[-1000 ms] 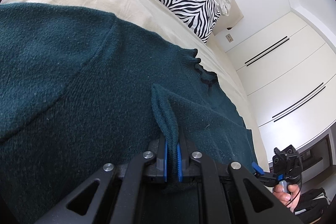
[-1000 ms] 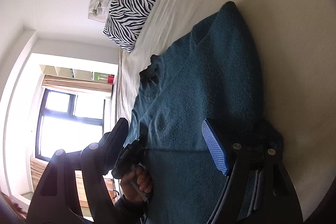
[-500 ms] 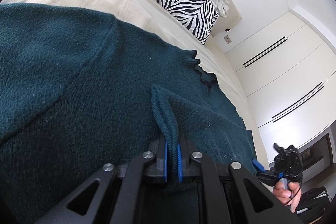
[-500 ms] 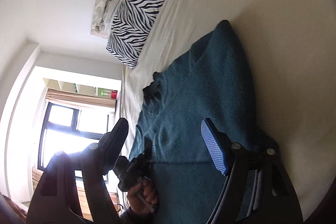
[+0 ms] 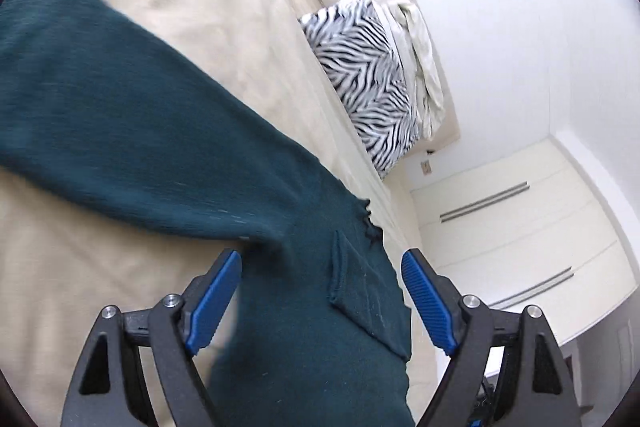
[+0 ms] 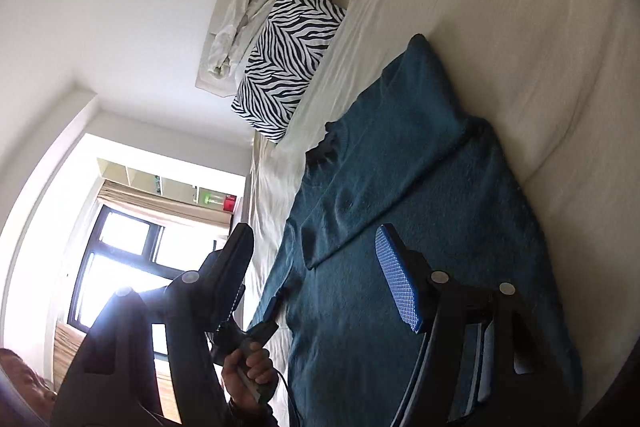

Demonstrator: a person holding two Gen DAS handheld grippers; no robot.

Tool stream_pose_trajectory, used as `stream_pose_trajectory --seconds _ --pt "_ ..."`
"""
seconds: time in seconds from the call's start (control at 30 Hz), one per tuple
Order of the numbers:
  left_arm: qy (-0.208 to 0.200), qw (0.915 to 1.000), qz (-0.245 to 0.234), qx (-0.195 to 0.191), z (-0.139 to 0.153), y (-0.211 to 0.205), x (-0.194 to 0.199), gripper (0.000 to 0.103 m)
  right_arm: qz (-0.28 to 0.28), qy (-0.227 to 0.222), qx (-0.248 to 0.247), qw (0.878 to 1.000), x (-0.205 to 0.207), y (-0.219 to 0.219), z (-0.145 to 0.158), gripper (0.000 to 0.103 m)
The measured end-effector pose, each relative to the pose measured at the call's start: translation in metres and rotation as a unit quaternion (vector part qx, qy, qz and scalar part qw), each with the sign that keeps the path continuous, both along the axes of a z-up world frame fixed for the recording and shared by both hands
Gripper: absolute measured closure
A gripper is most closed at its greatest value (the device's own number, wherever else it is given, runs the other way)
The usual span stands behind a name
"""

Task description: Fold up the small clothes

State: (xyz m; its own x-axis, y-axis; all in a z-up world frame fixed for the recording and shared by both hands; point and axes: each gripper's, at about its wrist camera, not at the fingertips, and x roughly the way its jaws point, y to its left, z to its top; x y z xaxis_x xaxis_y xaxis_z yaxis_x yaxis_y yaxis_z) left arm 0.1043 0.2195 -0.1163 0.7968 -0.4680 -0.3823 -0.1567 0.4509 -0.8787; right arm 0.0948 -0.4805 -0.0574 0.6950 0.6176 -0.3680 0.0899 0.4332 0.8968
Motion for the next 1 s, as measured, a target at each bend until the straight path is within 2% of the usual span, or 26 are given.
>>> stream_pose_trajectory --seconds 0.1,0.17,0.2,0.27,0.37,0.43,0.57,0.6,0.67,0.7,0.73,0.8,0.83,0.87,0.93,1.0 --pt "0.02 0.9939 0.1 -0.042 -0.018 0.07 -0.06 0.021 0.017 -0.014 0.007 1.0 -0.018 0.034 0.012 0.04" --pt "0.017 0.9865 0.148 -0.067 -0.025 0.105 -0.09 0.029 0.033 -0.021 0.012 0.999 -0.024 0.062 0.016 0.037" --pt "0.017 0.9832 0.169 -0.067 -0.025 0.117 -0.101 0.031 0.041 -0.022 0.012 0.999 -0.027 0.078 0.018 0.034" --pt "0.018 0.9757 0.213 -0.049 -0.02 0.136 -0.117 0.03 0.058 -0.024 0.004 0.998 -0.029 0.107 0.022 0.033" --pt "0.03 0.9659 0.252 -0.05 -0.024 0.158 -0.12 0.027 0.089 -0.023 -0.003 0.996 -0.028 0.148 0.027 0.033" --pt "0.035 0.963 0.261 -0.055 -0.03 0.168 -0.113 0.027 0.106 -0.023 -0.009 0.994 -0.031 0.172 0.032 0.033" --pt "0.028 0.9541 0.288 -0.075 -0.032 0.19 -0.099 0.027 0.123 -0.025 -0.021 0.992 -0.038 0.199 0.039 0.033" --pt "0.028 0.9523 0.294 -0.079 -0.033 0.194 -0.095 0.029 0.124 -0.025 -0.021 0.992 -0.039 0.202 0.04 0.033" --pt "0.035 0.9481 0.303 -0.088 -0.037 0.204 -0.086 0.041 0.123 -0.023 -0.022 0.992 -0.041 0.203 0.04 0.033" --pt "0.037 0.947 0.304 -0.097 -0.039 0.211 -0.082 0.052 0.122 -0.021 -0.023 0.992 -0.043 0.203 0.039 0.033" --pt "0.039 0.9467 0.302 -0.105 -0.041 0.214 -0.076 0.066 0.122 -0.02 -0.025 0.992 -0.044 0.203 0.038 0.033" --pt "0.055 0.9466 0.297 -0.114 -0.043 0.221 -0.066 0.08 0.12 -0.019 -0.025 0.992 -0.044 0.2 0.034 0.033" --pt "0.056 0.9477 0.294 -0.11 -0.04 0.22 -0.061 0.082 0.119 -0.018 -0.024 0.992 -0.045 0.2 0.033 0.033" --pt "0.055 0.9514 0.289 -0.091 -0.031 0.217 -0.058 0.082 0.118 -0.015 -0.023 0.993 -0.041 0.196 0.029 0.033" --pt "0.045 0.9637 0.262 -0.027 -0.004 0.203 -0.046 0.091 0.115 -0.013 -0.021 0.993 -0.04 0.192 0.024 0.033" --pt "0.028 0.9735 0.225 0.03 0.023 0.174 -0.024 0.092 0.111 -0.01 -0.017 0.994 -0.038 0.188 0.018 0.033"
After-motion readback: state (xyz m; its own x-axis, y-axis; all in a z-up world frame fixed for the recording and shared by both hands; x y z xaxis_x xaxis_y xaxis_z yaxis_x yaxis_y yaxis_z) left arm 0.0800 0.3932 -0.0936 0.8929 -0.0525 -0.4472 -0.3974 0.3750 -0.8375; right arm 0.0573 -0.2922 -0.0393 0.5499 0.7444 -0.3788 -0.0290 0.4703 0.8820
